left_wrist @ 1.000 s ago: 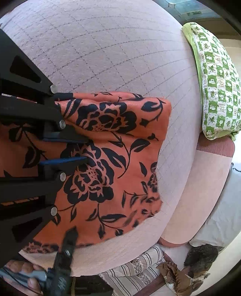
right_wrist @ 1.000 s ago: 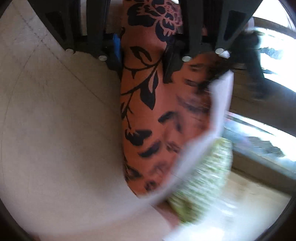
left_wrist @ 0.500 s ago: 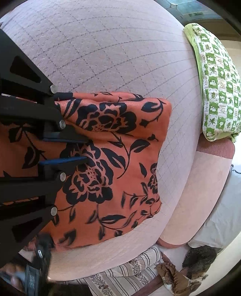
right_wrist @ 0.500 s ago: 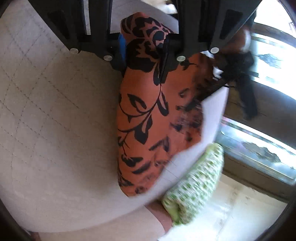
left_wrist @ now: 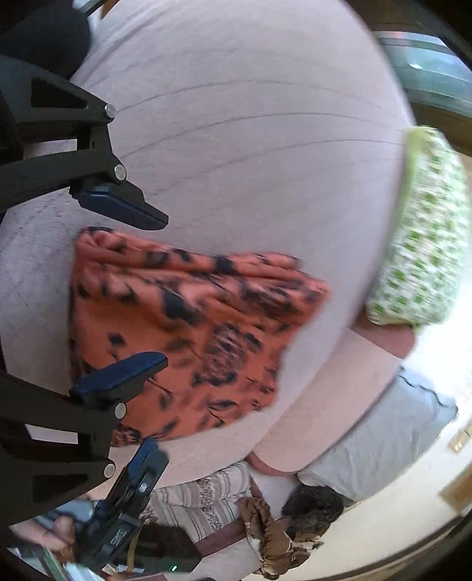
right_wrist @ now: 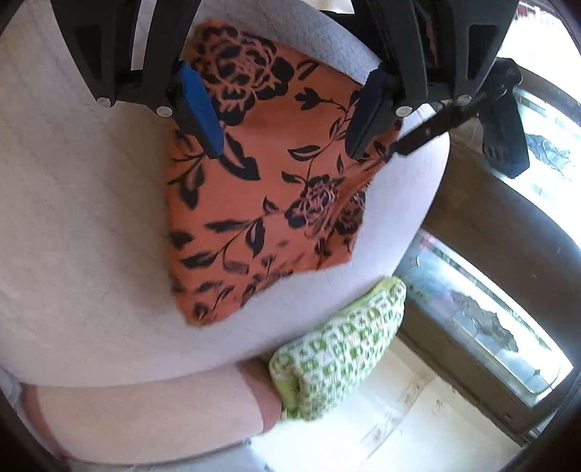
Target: Fold small clothes
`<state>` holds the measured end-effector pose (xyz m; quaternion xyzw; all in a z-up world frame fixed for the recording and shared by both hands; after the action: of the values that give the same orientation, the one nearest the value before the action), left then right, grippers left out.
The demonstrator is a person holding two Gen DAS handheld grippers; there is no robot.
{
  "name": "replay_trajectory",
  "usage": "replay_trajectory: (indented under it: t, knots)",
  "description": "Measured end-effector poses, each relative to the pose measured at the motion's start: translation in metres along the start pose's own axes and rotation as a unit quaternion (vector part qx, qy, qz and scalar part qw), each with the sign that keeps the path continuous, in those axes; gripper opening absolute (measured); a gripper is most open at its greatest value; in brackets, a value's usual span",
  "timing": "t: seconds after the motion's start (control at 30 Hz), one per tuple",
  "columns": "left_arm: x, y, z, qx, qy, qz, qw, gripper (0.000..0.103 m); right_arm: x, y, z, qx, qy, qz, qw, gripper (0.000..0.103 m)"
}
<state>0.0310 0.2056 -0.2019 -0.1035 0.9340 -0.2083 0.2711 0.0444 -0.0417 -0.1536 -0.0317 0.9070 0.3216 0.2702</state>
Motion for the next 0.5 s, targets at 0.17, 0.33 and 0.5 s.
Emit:
replay_trajectory:
  t: [0.17,0.33,0.5]
  knots:
    - [0.009,0.007,0.003,0.02,0.037,-0.049,0.9979,0.019,0.004,-0.003,0.022,0.003,0.018,0.002,1.0,0.074]
    - [0.017,0.003,0.014,-0.011,0.045,-0.017,0.9988,0.025,0.003,-0.012,0.02,-0.014,0.031,0.018,0.999,0.075]
    - [-0.02,-0.016,-0.014,-0.007,-0.002,0.022,0.9997,0.066,0.004,-0.007,0.024,-0.014,0.035,-0.005,0.999,0.08]
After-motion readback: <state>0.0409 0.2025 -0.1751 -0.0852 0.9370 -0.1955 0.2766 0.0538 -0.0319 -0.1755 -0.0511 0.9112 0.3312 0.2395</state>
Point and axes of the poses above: each gripper's, at about its wrist camera, not at the fingertips, and z roughly the way its jaws point, y to its left, x to its underside, the point moved 3 cm from there along z, roughly the way its jaws point, and after that the axes turned 4 degrees about -x, right-handed, at the moved point
